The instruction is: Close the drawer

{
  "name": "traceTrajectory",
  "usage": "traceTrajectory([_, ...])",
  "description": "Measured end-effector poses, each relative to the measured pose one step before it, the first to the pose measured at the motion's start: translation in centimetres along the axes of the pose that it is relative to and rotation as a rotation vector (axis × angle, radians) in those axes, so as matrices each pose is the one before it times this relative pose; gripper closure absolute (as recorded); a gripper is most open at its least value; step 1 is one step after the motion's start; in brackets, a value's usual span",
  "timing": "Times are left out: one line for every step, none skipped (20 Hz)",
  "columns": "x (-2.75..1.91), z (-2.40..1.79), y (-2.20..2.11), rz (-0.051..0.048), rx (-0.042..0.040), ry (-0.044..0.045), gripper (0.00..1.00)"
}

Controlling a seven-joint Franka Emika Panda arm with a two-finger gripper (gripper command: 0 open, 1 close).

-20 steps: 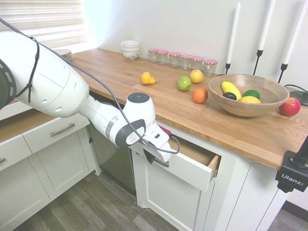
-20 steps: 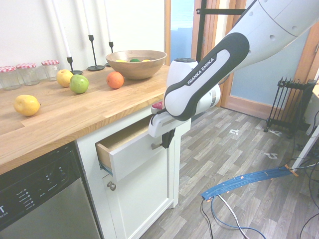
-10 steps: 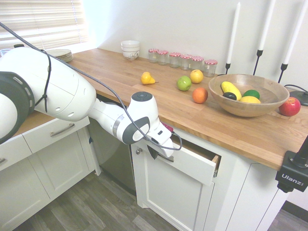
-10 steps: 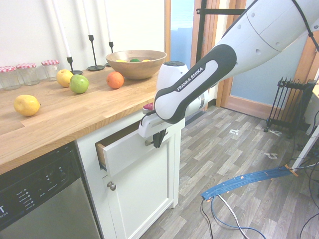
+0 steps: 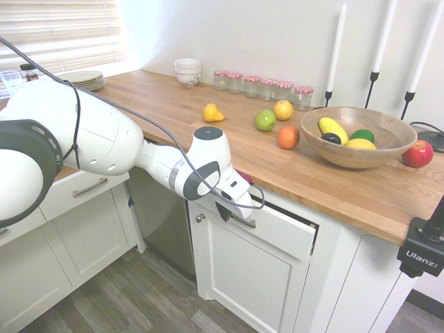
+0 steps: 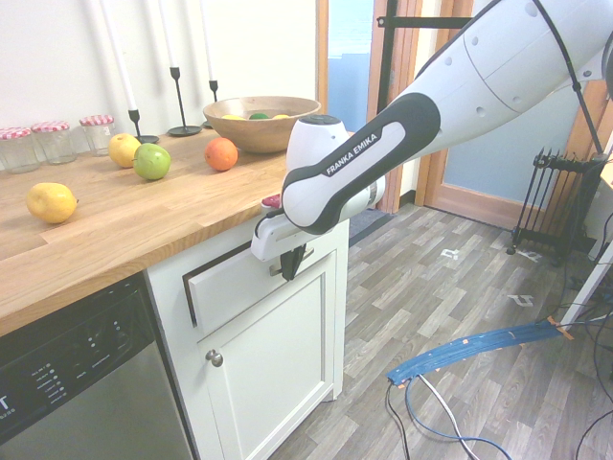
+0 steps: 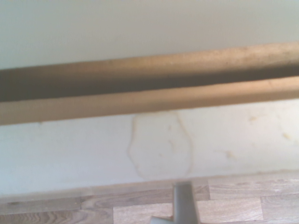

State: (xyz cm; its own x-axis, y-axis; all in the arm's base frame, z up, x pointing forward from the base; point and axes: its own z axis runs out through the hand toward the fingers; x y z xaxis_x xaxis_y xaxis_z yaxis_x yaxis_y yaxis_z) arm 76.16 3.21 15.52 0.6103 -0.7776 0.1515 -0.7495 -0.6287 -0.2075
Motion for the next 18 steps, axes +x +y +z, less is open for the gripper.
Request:
traceTrajectory([-0.018,0.02,-0.049,0.00181,0.00059,-0.00008,1.0])
traceTrajectory([0.009,0.01,-0.051,0.00378,0.00064,0.00019,1.0])
traceTrajectory([0.017,0.017,-0.062,0.00457,0.00033,-0.00003,1.0])
traceTrajectory([0.003,0.036,-0.038,0.00375,-0.00029,-0.00048,1.0])
traceTrajectory([-0.002,0.036,-0.035,0.00302,-0.00023,-0.0005,1.0])
traceTrajectory([0.002,0.03,-0.037,0.00157,-0.00018,-0.0004,1.0])
traceTrajectory([0.003,0.016,-0.034,0.00098,-0.00002,-0.00031,1.0])
traceTrajectory([-0.002,-0.006,-0.024,0.00041,0.00027,-0.0002,1.0])
traceTrajectory([-0.002,-0.018,-0.028,-0.00009,0.00095,0.00021,1.0])
traceTrajectory([0.122,-0.265,-0.277,-0.00066,0.01141,0.00671,1.0])
traceTrajectory([0.143,-0.434,-0.471,-0.00447,0.01318,0.00518,1.0])
traceTrajectory([0.119,-0.396,-0.43,-0.00623,0.01223,0.00539,1.0])
traceTrajectory([0.13,-0.37,-0.396,-0.00178,0.01144,0.00626,1.0])
traceTrajectory([0.145,-0.296,-0.284,-0.00058,0.00854,0.0055,1.0])
traceTrajectory([0.187,-0.167,-0.09,0.00109,0.00538,0.00465,1.0])
traceTrajectory([0.175,0.036,0.126,0.00198,0.00023,0.00197,1.0])
traceTrajectory([0.104,0.153,0.265,0.00133,-0.01067,-0.00683,1.0])
traceTrajectory([-0.019,0.315,0.463,0.00001,-0.02702,-0.02062,1.0])
